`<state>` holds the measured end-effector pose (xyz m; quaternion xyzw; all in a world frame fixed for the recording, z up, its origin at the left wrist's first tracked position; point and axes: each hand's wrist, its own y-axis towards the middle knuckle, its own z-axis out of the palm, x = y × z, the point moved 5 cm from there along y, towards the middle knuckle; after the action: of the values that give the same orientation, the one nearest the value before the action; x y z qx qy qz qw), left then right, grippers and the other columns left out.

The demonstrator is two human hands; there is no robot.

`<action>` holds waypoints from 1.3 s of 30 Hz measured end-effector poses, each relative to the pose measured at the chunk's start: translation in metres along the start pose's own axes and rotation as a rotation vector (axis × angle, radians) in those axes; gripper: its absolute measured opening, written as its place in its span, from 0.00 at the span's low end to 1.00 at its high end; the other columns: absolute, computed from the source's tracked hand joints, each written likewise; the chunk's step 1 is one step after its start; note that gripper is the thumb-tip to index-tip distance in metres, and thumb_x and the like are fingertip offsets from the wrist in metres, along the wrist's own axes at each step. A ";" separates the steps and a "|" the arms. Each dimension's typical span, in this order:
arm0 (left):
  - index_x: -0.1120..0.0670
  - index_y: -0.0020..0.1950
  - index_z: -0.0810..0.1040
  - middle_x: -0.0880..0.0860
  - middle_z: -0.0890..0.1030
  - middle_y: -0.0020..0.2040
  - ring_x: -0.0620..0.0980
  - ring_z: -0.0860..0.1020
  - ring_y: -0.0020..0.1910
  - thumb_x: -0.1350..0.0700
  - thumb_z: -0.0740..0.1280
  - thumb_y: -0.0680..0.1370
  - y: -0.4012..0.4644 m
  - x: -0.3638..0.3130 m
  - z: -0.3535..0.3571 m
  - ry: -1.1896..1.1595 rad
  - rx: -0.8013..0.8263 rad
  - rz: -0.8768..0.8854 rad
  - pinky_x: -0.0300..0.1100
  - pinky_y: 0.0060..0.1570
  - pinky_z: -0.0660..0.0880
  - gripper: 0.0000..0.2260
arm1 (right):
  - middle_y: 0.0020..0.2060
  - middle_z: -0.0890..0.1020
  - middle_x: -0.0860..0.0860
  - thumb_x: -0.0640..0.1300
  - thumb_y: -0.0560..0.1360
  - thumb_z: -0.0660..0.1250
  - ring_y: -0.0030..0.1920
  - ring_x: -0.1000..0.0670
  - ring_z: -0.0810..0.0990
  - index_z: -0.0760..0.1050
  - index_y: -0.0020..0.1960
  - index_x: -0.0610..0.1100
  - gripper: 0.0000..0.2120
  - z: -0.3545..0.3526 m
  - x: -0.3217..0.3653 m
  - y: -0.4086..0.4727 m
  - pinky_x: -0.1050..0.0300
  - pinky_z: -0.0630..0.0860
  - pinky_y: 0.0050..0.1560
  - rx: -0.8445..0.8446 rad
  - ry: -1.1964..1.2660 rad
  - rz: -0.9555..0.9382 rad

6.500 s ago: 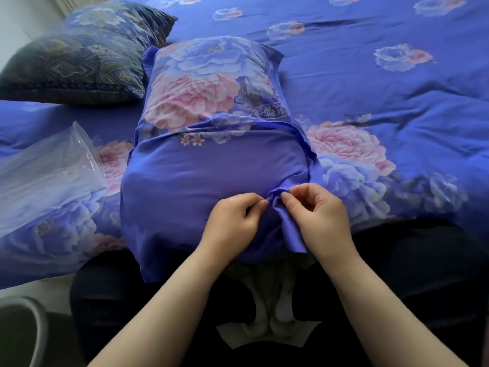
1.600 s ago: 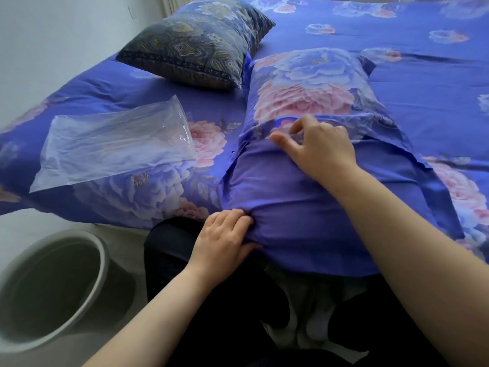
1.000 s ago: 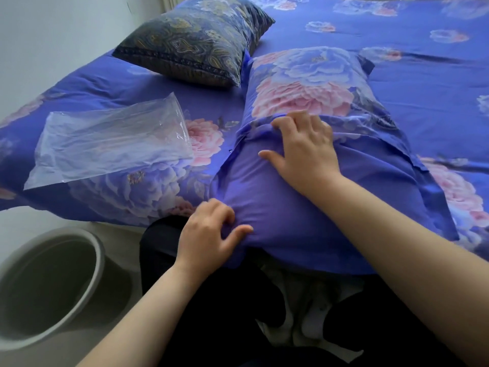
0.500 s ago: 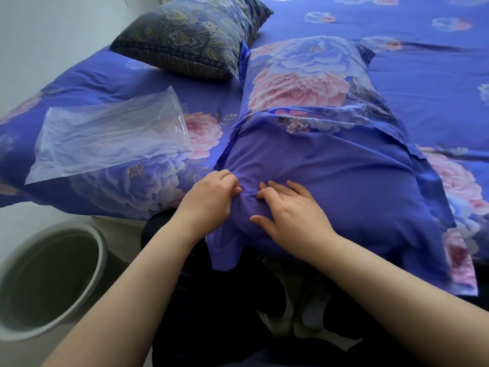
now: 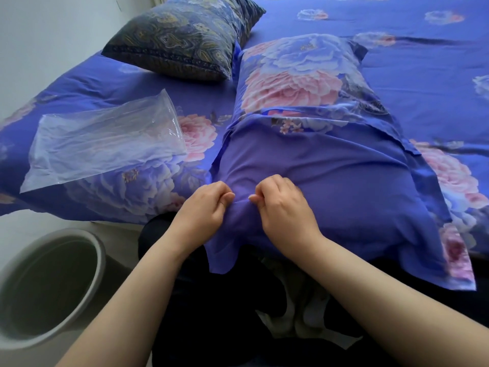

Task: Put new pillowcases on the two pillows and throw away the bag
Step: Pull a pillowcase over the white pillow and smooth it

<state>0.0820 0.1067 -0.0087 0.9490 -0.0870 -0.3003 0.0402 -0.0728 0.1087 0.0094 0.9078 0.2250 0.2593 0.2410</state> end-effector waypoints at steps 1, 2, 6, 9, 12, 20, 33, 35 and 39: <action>0.50 0.41 0.70 0.44 0.73 0.37 0.47 0.70 0.41 0.43 0.57 0.77 -0.003 -0.001 -0.003 -0.022 -0.017 0.022 0.41 0.42 0.67 0.12 | 0.32 0.76 0.47 0.47 0.76 0.57 0.32 0.44 0.74 0.72 0.39 0.41 0.12 -0.005 0.002 0.001 0.55 0.67 0.33 -0.027 0.030 0.001; 0.49 0.43 0.72 0.43 0.74 0.39 0.45 0.70 0.42 0.41 0.58 0.75 -0.005 -0.003 -0.005 -0.034 -0.031 0.050 0.37 0.44 0.67 0.13 | 0.30 0.75 0.48 0.47 0.76 0.56 0.30 0.45 0.74 0.71 0.39 0.41 0.12 -0.008 0.002 0.002 0.56 0.63 0.31 -0.038 0.049 0.009; 0.51 0.42 0.76 0.43 0.76 0.38 0.43 0.71 0.40 0.44 0.63 0.73 -0.011 -0.021 -0.004 0.011 -0.056 0.132 0.36 0.42 0.68 0.11 | 0.25 0.76 0.48 0.48 0.76 0.55 0.25 0.44 0.74 0.70 0.39 0.41 0.13 -0.006 -0.010 0.000 0.61 0.56 0.28 0.011 0.029 0.045; 0.53 0.41 0.75 0.46 0.77 0.36 0.45 0.72 0.38 0.51 0.63 0.74 -0.008 -0.027 -0.004 0.044 -0.095 0.107 0.41 0.39 0.68 0.07 | 0.29 0.77 0.48 0.49 0.76 0.57 0.30 0.44 0.75 0.73 0.41 0.41 0.13 -0.006 -0.013 -0.007 0.56 0.67 0.29 0.014 0.046 0.005; 0.52 0.41 0.72 0.46 0.73 0.33 0.46 0.70 0.36 0.53 0.64 0.76 -0.005 -0.021 -0.002 0.021 -0.085 0.042 0.41 0.37 0.65 0.06 | 0.44 0.80 0.49 0.56 0.74 0.61 0.45 0.45 0.75 0.78 0.51 0.43 0.17 -0.014 -0.022 -0.017 0.52 0.69 0.47 0.043 -0.046 -0.050; 0.54 0.49 0.76 0.51 0.77 0.46 0.52 0.72 0.45 0.40 0.64 0.73 -0.011 -0.054 0.018 0.204 -0.177 0.293 0.46 0.47 0.70 0.18 | 0.45 0.80 0.48 0.49 0.74 0.68 0.46 0.42 0.77 0.77 0.40 0.43 0.09 -0.049 -0.059 -0.021 0.50 0.70 0.48 -0.060 -0.132 -0.079; 0.57 0.40 0.73 0.48 0.71 0.31 0.44 0.69 0.33 0.57 0.59 0.78 0.028 -0.067 -0.003 -0.198 -0.434 -0.002 0.34 0.34 0.63 0.09 | 0.41 0.80 0.48 0.61 0.74 0.57 0.44 0.42 0.77 0.77 0.45 0.45 0.20 -0.075 -0.082 0.046 0.50 0.71 0.46 0.083 -0.210 -0.047; 0.58 0.40 0.73 0.49 0.70 0.32 0.41 0.66 0.33 0.58 0.59 0.79 0.039 -0.050 -0.008 -0.353 -0.442 -0.102 0.31 0.35 0.64 0.10 | 0.49 0.78 0.49 0.65 0.71 0.56 0.51 0.44 0.74 0.77 0.50 0.48 0.23 -0.084 -0.105 0.041 0.49 0.68 0.54 0.217 -0.117 0.015; 0.53 0.38 0.72 0.49 0.73 0.38 0.47 0.73 0.42 0.53 0.60 0.77 0.064 -0.037 0.016 -0.210 -0.179 -0.098 0.38 0.44 0.67 0.09 | 0.42 0.80 0.49 0.58 0.74 0.58 0.46 0.43 0.78 0.77 0.44 0.46 0.17 -0.086 -0.111 0.027 0.51 0.72 0.42 0.158 -0.110 0.048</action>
<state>0.0341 0.0506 0.0077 0.9081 -0.0170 -0.4062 0.1007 -0.1995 0.0560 0.0493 0.9419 0.2095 0.1964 0.1743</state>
